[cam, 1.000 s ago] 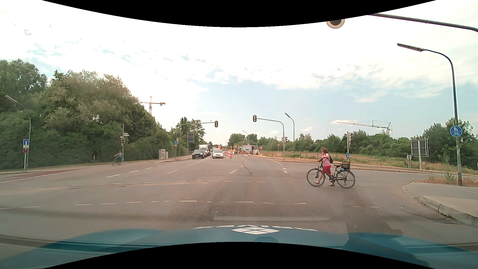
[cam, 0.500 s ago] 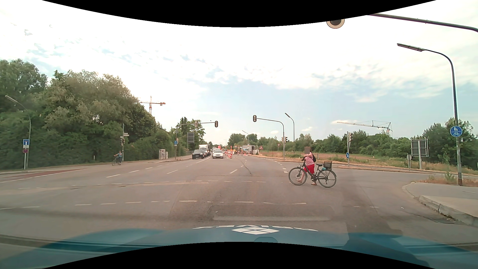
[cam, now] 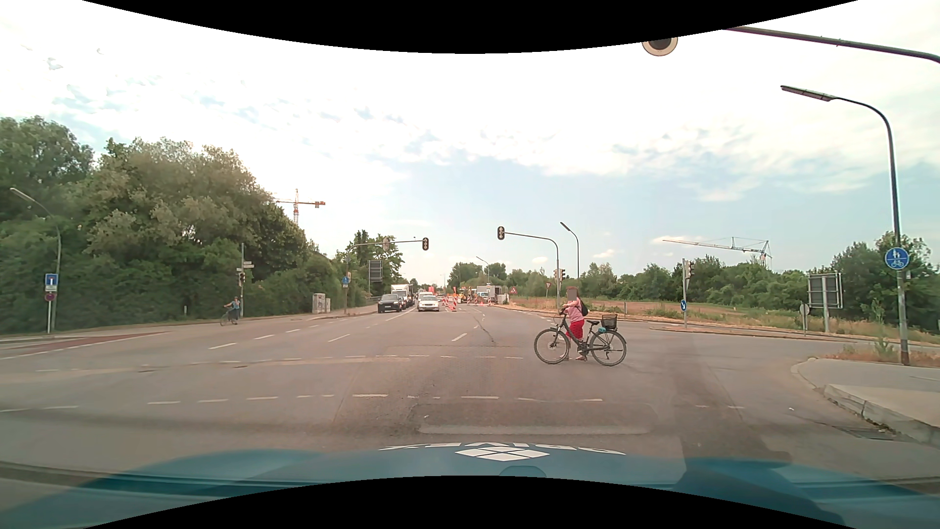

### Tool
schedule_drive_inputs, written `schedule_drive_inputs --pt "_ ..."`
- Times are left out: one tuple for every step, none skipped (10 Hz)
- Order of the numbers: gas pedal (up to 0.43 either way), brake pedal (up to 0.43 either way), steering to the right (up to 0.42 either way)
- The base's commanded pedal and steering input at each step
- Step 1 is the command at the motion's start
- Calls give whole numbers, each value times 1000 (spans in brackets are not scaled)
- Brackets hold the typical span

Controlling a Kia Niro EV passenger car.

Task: Follow the waypoints while adhering to traffic rules and regulations

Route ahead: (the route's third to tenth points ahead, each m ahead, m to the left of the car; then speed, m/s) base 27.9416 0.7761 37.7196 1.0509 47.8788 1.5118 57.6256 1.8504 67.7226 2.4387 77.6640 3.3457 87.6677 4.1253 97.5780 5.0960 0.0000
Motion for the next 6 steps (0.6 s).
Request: schedule_drive_inputs --pt "0 238 14" --pt "0 238 14" --pt "0 244 14" --pt "0 238 14" --pt "0 238 14" --pt "0 238 14"
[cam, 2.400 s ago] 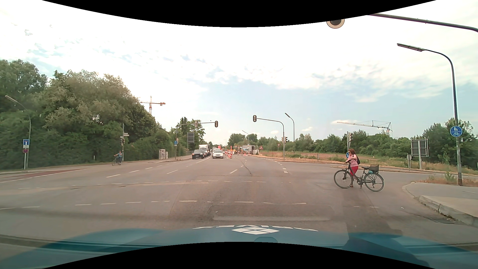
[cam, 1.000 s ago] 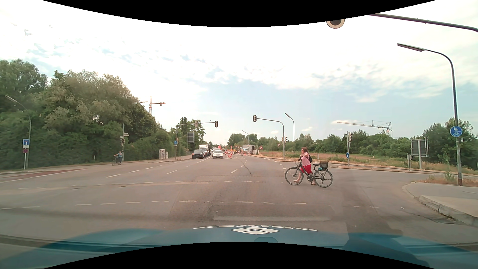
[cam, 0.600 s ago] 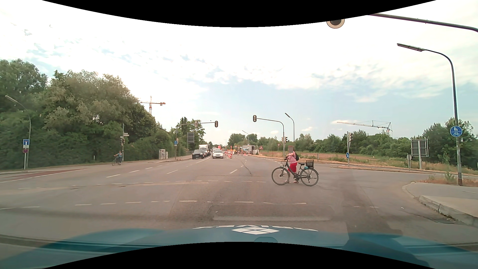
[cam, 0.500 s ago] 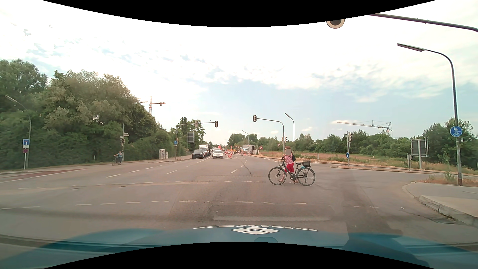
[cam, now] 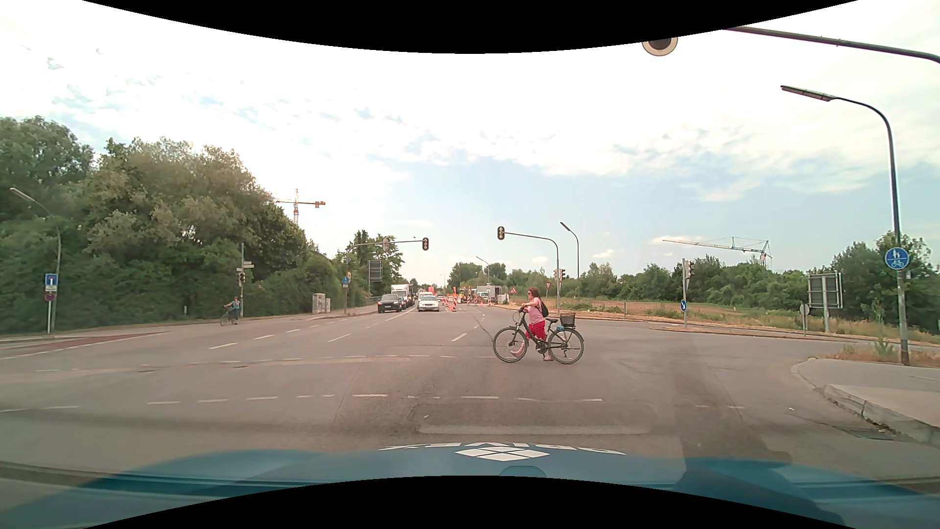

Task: Follow the waypoints while adhering to traffic rules and regulations

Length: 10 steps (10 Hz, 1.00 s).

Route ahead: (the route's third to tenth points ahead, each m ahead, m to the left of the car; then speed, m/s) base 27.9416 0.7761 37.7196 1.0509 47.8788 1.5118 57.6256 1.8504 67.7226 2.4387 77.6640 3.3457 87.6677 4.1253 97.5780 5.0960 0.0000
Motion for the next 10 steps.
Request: schedule_drive_inputs --pt "0 238 14" --pt "0 238 14" --pt "0 238 14" --pt "0 238 14" --pt "0 238 14" --pt "0 238 14" --pt "0 238 14" --pt "0 238 14" --pt "0 238 14" --pt "0 238 14"
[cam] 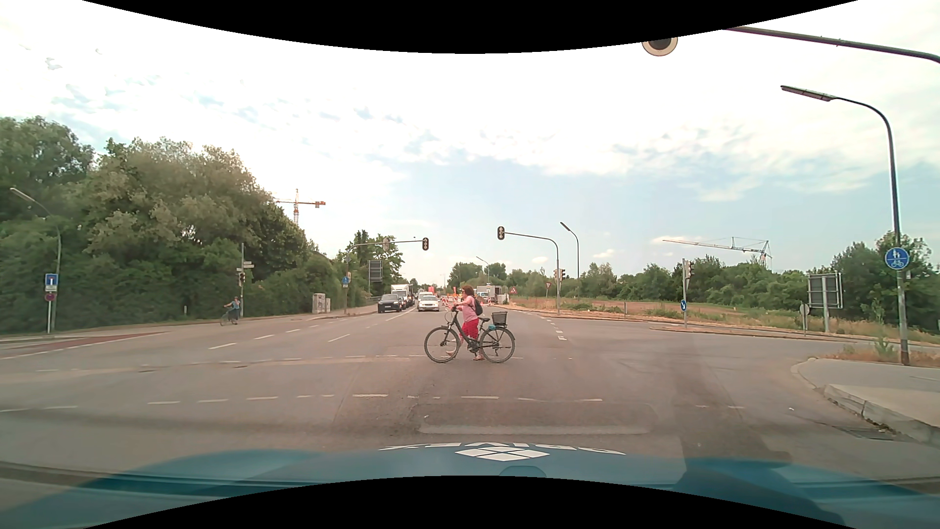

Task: Follow the waypoints while adhering to traffic rules and regulations

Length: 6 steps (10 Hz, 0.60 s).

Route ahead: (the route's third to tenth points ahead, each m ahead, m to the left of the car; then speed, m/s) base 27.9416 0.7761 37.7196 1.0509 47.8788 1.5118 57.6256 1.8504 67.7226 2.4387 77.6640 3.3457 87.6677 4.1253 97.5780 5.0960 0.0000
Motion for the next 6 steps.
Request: schedule_drive_inputs --pt "0 238 14" --pt "0 238 14" --pt "0 238 14" --pt "0 244 14" --pt "0 244 14" --pt "0 244 14"
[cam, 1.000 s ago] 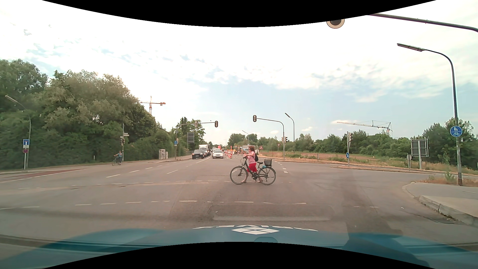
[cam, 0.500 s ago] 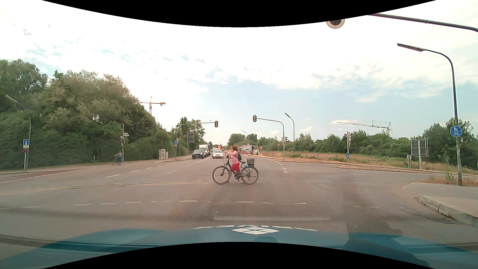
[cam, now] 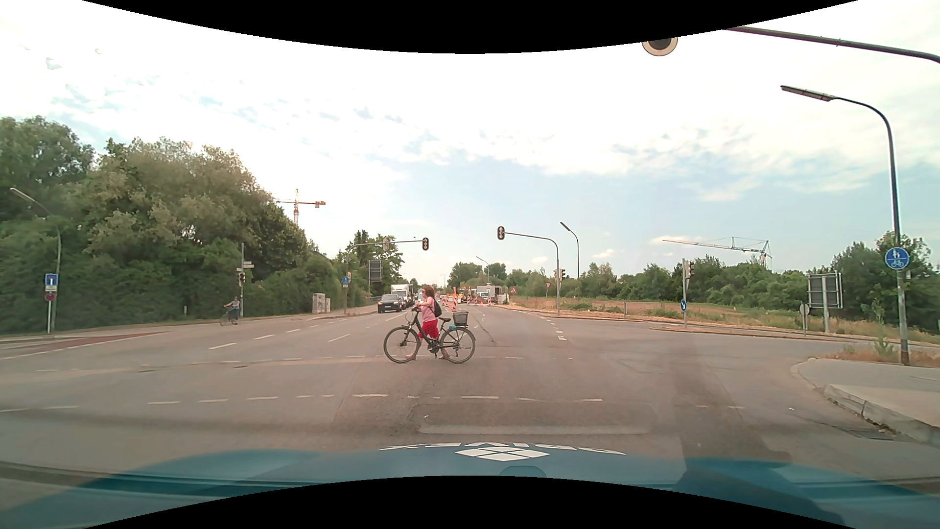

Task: Follow the waypoints while adhering to traffic rules and regulations

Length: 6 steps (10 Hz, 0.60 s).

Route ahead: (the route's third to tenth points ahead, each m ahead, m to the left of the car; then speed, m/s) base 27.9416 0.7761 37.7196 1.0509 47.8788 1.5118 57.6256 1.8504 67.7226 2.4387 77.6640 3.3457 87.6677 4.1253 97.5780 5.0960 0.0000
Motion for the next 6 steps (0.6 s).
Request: schedule_drive_inputs --pt "0 244 14" --pt "0 244 14" --pt "0 244 14" --pt "0 244 14" --pt "0 244 14" --pt "0 244 14"
